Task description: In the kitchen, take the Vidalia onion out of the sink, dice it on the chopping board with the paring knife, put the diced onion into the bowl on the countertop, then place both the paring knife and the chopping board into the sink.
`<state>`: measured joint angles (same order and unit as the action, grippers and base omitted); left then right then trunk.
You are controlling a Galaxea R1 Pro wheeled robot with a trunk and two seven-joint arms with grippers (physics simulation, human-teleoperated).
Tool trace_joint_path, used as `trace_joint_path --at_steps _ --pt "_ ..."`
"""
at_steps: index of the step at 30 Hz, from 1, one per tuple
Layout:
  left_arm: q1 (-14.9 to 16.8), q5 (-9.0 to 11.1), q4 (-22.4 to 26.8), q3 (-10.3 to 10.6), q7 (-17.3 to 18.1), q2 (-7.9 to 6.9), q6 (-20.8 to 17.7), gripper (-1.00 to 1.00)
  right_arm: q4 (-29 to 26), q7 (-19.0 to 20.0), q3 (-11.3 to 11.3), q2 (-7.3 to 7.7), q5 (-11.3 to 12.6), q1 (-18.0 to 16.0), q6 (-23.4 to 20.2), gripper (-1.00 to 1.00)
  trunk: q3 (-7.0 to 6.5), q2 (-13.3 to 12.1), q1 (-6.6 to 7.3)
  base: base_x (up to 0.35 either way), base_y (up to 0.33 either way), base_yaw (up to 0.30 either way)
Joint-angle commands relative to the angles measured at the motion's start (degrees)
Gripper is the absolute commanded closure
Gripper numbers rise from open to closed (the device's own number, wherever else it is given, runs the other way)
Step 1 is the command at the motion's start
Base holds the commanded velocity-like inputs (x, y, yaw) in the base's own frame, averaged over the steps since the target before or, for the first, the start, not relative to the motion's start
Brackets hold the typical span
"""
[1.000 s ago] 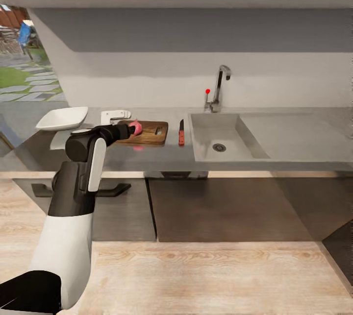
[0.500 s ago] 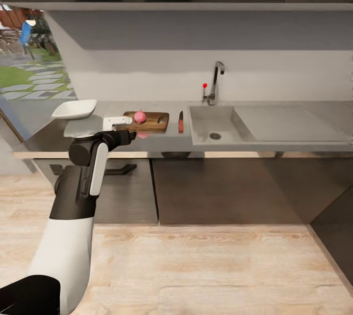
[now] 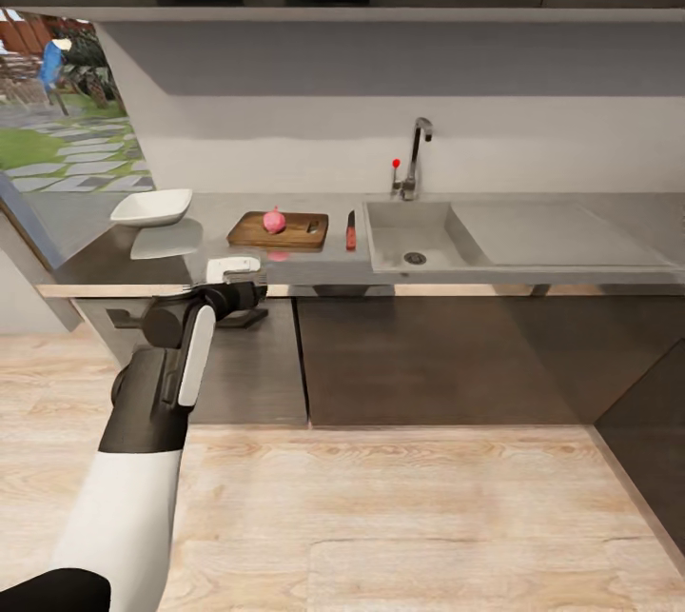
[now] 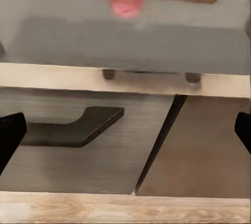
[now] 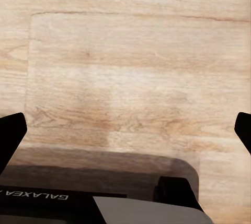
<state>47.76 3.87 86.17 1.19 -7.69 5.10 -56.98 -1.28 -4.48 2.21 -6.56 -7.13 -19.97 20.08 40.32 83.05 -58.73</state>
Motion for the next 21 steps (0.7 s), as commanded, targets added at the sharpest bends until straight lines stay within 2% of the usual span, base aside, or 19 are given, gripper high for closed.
trace_joint_path --at_steps 1,5,6,10,13,16,17,18,21 --pt "-0.22 0.41 -0.12 0.04 -0.49 -0.02 -0.21 -1.00 0.05 -0.36 0.24 0.00 -0.61 -0.04 0.14 -1.00 0.05 0.03 0.00 -0.003 0.000 0.000" --pt "-2.46 0.36 -0.96 0.04 -0.42 -0.17 0.47 -1.00 0.00 -0.45 0.26 0.08 -0.61 -0.05 0.14 -1.00 0.05 0.03 0.00 -0.001 0.000 0.000" --pt "-3.48 0.39 -1.20 0.04 -0.41 -0.44 1.62 -1.00 -0.01 -0.48 0.29 0.10 -0.61 -0.04 0.14 -1.00 0.05 0.03 0.00 0.000 0.000 0.000" --pt "-8.11 0.43 -4.32 0.07 -0.31 -1.76 10.58 -1.00 -0.03 -0.52 0.33 0.16 -0.65 -0.01 0.21 -1.00 0.05 0.03 0.00 0.000 0.000 0.000" --pt "-10.03 0.44 -6.30 0.05 -0.26 -2.03 13.52 -1.00 -0.03 -0.55 0.33 0.20 -0.68 -0.03 0.27 -1.00 0.05 0.03 0.00 0.000 0.000 0.000" --pt "-12.78 0.44 -8.70 0.08 -0.23 -2.97 17.01 -1.00 -0.05 -0.60 0.39 0.24 -0.69 -0.02 0.37 -1.00 0.05 0.03 0.00 0.000 0.000 0.000" --pt "-14.51 0.44 -10.51 0.10 -0.21 -3.72 20.22 -1.00 -0.09 -0.61 0.42 0.28 -0.69 -0.02 0.43 -1.00 0.05 0.03 0.00 0.000 0.000 0.000" --pt "-15.09 0.44 -11.21 0.11 -0.19 -3.92 21.57 -1.00 -0.09 -0.61 0.44 0.29 -0.69 -0.03 0.44 -1.00 0.05 0.03 0.00 0.000 0.000 0.000" --pt "-19.15 0.44 -16.14 0.12 -0.09 -4.69 31.70 -1.00 -0.17 -0.67 0.49 0.36 -0.75 -0.02 0.53 -1.00 0.05 0.03 0.00 0.000 0.000 0.000"
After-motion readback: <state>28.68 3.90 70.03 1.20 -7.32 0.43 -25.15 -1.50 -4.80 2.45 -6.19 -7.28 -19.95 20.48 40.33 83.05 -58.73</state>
